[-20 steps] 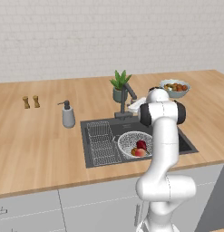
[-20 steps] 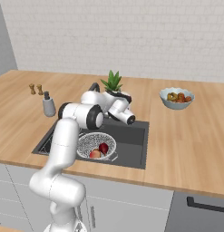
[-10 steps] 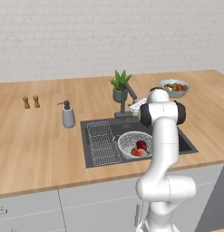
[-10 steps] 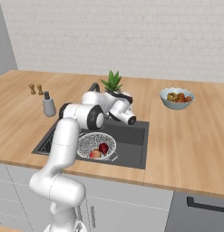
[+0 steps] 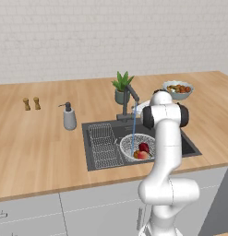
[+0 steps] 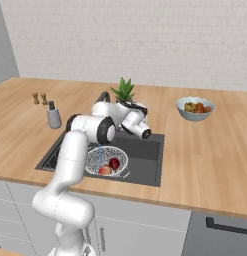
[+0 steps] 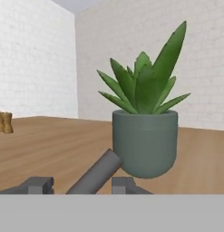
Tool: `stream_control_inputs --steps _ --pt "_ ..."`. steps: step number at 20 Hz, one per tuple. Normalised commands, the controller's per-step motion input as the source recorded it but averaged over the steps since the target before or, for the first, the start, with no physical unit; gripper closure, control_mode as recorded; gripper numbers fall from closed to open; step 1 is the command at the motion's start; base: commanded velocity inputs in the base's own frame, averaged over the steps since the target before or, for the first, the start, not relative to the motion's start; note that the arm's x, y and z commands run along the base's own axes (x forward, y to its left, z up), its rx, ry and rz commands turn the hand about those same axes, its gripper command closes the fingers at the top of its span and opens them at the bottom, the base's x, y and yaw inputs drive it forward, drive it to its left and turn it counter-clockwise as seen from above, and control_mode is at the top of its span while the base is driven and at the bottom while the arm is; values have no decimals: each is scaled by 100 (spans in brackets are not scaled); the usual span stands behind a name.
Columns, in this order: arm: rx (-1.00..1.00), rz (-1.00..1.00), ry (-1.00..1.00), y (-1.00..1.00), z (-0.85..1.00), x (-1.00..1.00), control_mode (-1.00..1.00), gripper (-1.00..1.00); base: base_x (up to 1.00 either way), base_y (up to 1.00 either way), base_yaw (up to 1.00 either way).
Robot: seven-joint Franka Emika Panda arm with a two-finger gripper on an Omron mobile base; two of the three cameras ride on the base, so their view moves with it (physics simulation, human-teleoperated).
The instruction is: Put the colander in the sink, put the peach, pear, peach in the colander, and turn on the sink faucet and pour water over the colander.
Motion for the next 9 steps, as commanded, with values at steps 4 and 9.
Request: stream_control_inputs --steps 4,9 --pt "0 -2 0 -42 -15 -15 -100 100 0 0 0" --pt "-6 -4 0 -28 -6 -21 -100 100 0 0 0"
